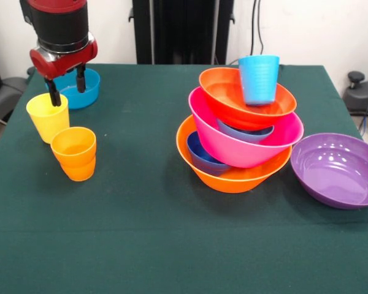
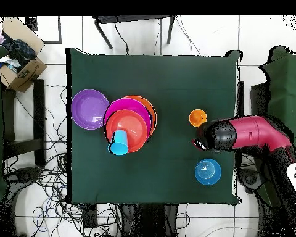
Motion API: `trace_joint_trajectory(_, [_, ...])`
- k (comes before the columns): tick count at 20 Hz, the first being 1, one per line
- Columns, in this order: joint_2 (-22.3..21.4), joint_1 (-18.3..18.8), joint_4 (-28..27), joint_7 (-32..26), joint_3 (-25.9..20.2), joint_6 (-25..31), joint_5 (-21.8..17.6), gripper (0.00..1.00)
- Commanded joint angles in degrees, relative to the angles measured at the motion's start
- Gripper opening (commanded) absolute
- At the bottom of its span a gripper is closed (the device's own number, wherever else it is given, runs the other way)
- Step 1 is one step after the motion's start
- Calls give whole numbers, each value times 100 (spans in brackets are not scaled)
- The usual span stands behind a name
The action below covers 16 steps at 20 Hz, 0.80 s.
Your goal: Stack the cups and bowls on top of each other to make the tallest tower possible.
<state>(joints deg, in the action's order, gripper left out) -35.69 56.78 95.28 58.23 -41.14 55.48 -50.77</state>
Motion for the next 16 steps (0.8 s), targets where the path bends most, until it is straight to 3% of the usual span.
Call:
trace_joint_trajectory(1, [101, -214, 117, -939, 139, -410, -613, 100])
trace_joint_trajectory(16, [214, -185, 116, -849, 313, -447, -805, 100])
